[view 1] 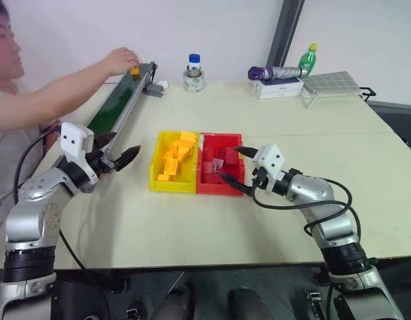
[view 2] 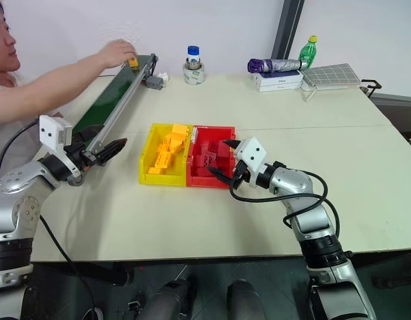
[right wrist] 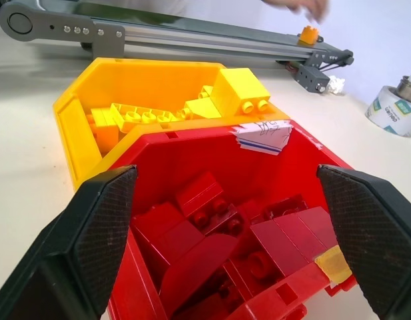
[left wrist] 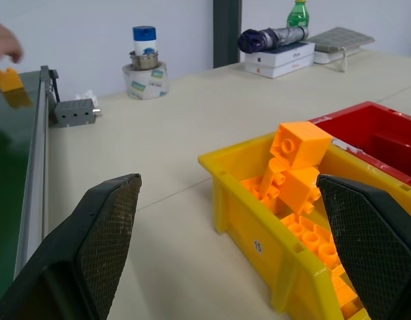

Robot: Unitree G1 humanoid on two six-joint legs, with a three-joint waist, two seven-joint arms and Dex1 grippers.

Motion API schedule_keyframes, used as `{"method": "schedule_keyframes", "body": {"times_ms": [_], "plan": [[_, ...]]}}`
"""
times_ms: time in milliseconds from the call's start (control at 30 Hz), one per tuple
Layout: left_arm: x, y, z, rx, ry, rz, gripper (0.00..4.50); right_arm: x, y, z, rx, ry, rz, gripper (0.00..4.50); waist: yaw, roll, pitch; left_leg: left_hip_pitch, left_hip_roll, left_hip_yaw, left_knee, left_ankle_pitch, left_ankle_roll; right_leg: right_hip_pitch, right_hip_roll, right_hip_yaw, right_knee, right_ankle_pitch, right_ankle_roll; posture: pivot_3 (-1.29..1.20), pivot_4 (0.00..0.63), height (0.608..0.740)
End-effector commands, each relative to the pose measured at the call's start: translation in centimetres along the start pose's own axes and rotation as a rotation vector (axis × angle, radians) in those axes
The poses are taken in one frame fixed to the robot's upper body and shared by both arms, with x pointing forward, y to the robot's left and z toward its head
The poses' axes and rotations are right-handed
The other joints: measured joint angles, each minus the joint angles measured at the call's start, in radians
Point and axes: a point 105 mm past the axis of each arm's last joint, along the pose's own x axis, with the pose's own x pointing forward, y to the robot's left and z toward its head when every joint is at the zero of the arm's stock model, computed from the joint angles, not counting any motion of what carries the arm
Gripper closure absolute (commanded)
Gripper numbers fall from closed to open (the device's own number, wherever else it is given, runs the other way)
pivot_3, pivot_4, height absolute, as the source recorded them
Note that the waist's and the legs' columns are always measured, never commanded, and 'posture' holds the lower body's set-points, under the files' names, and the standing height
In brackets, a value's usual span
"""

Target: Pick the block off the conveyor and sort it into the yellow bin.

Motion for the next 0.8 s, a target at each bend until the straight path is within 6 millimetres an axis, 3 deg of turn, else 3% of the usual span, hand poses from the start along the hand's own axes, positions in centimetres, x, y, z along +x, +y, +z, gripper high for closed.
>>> {"method": "schedule_keyframes", "body": {"times_ms": [33,300,600,800], "plan": [[-0.2,0.2,1.2,0.034,-0.045,0.004,0.05,0.0,-0.2,1.7,-0.051,-0.046,0.003,0.0,0.0,0.0,0.0,0.0,0.0,0.0,0.0,0.0,0.0,0.0,0.0,0.0,0.0,0.0,0.0,0.0,0.15,0.74],[-1.2,0.4,1.7,0.032,-0.081,0.021,0.05,0.1,-0.2,1.8,-0.051,-0.05,0.008,0.0,0.0,0.0,0.0,0.0,0.0,0.0,0.0,0.0,0.0,0.0,0.0,0.0,0.0,0.0,0.0,0.0,0.15,0.74],[-4.6,1.1,2.4,0.006,-0.195,0.14,0.05,0.2,0.1,1.6,-0.046,-0.05,0.02,0.0,0.0,0.0,0.0,0.0,0.0,0.0,-0.001,0.0,0.0,0.0,0.0,0.0,-0.001,0.0,0.0,0.0,0.15,0.74],[-7.6,1.7,1.4,0.043,-0.199,0.294,0.05,0.3,0.2,1.5,-0.045,-0.052,0.028,0.0,0.0,0.0,0.0,0.0,0.0,0.0,-0.001,0.0,0.0,0.0,0.0,0.001,-0.001,0.0,-0.001,0.0,0.15,0.74]]}}
